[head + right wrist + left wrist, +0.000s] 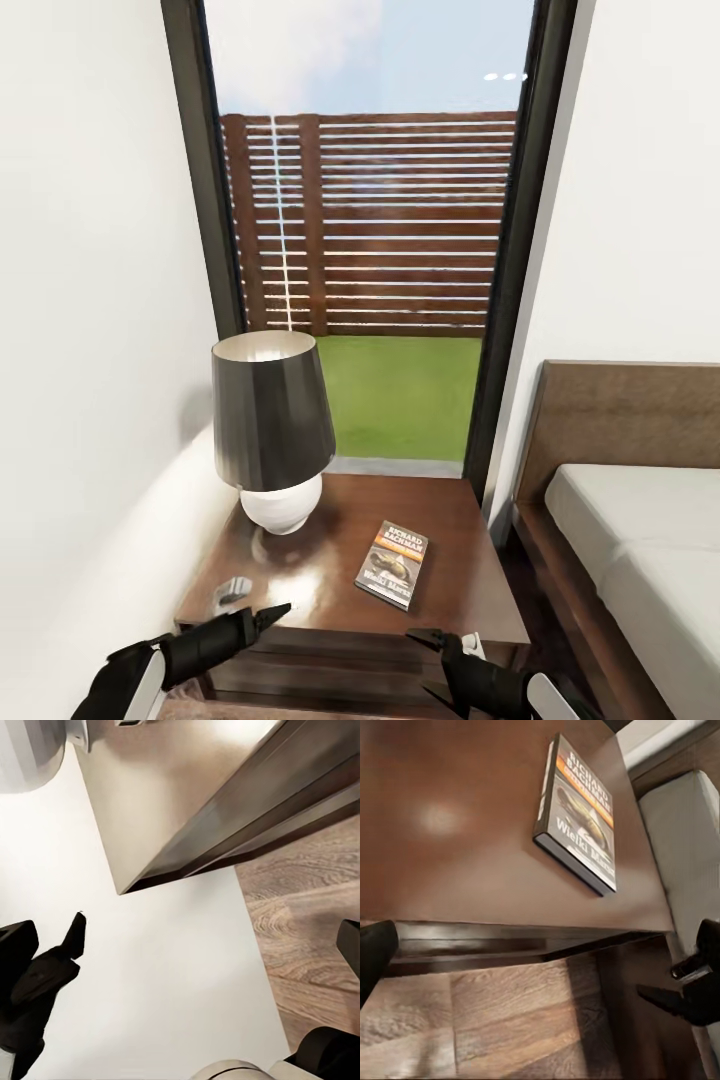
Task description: In the bedroom, move the book from the bed onto either nightstand, and place the two sandals side by side next to the bed.
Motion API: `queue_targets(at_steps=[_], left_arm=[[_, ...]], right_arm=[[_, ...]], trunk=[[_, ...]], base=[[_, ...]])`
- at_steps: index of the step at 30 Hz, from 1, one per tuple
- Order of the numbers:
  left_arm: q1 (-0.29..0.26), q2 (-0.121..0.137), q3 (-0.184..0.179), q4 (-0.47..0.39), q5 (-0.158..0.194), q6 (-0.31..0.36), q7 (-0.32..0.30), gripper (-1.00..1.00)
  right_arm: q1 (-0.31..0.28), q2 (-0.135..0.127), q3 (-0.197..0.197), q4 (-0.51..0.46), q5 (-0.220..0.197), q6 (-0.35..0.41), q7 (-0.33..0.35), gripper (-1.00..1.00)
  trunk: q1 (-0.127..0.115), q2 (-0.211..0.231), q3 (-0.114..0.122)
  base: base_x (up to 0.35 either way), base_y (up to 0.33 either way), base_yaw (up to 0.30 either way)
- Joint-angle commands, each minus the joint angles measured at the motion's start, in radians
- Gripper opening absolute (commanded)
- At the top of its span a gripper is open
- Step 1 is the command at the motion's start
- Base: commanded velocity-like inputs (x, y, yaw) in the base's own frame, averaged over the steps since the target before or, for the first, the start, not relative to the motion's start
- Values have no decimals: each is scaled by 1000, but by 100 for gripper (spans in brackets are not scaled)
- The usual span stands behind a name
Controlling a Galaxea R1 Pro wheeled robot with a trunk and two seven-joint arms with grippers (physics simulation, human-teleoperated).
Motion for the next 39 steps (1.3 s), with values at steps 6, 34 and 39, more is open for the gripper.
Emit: queue_targets(at_steps=[6,34,39], left_arm=[[0,4,7,2,11,-33,132,100],[9,6,-1,223,-6,-198,195,100],[9,5,-2,279,-6,-221,195,100]], right_arm=[[-1,-1,3,0,-4,0,1,100],[12,-123,5,-5,8,-25,8,100],[13,-138,6,3,30,-153,9,100]], trunk=[[0,0,-1],[-108,196,87],[-127,231,102]], base=[[0,0,0],[0,0,0],[0,0,0]])
